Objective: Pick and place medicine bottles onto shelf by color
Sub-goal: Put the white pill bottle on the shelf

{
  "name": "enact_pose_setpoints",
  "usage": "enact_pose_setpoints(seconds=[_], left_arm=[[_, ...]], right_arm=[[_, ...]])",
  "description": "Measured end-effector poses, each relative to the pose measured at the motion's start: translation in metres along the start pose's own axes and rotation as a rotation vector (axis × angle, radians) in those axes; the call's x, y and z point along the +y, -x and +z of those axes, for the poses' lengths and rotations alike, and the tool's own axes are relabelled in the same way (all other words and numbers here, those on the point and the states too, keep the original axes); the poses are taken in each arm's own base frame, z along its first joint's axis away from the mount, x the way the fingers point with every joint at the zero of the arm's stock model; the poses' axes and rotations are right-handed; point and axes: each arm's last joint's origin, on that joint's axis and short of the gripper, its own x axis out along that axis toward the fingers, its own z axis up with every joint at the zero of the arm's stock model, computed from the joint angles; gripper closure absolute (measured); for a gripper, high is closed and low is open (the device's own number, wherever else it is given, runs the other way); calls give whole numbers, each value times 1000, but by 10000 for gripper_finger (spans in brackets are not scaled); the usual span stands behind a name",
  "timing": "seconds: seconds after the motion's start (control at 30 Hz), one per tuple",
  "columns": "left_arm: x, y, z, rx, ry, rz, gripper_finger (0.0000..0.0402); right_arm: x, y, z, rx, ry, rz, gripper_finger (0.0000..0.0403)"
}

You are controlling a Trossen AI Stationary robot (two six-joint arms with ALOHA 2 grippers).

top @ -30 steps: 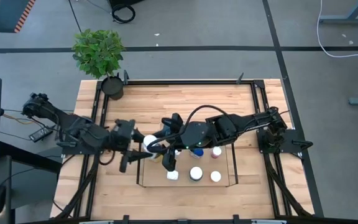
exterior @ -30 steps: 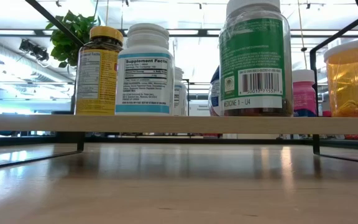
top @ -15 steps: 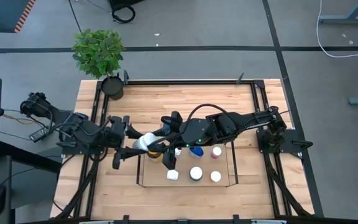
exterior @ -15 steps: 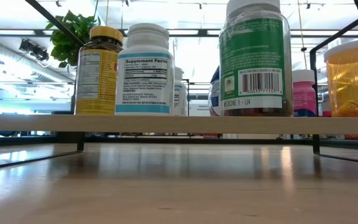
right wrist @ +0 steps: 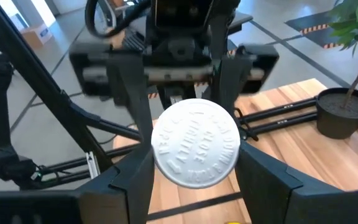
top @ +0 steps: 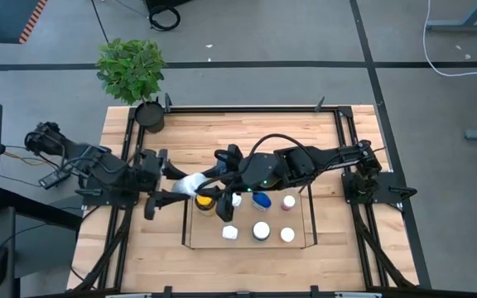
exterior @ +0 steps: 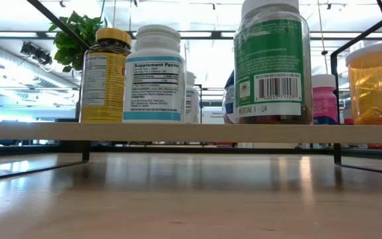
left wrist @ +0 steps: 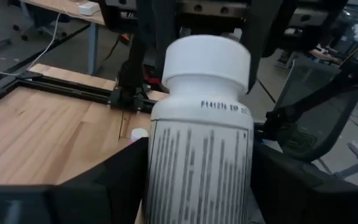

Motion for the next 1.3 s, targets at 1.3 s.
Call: enact_pose_setpoints(seconds=[1.3], left_arm=[[32, 63, 5, -16, 62, 131, 65]], right_arm=[[13, -28, -93, 401, 49, 25, 198]])
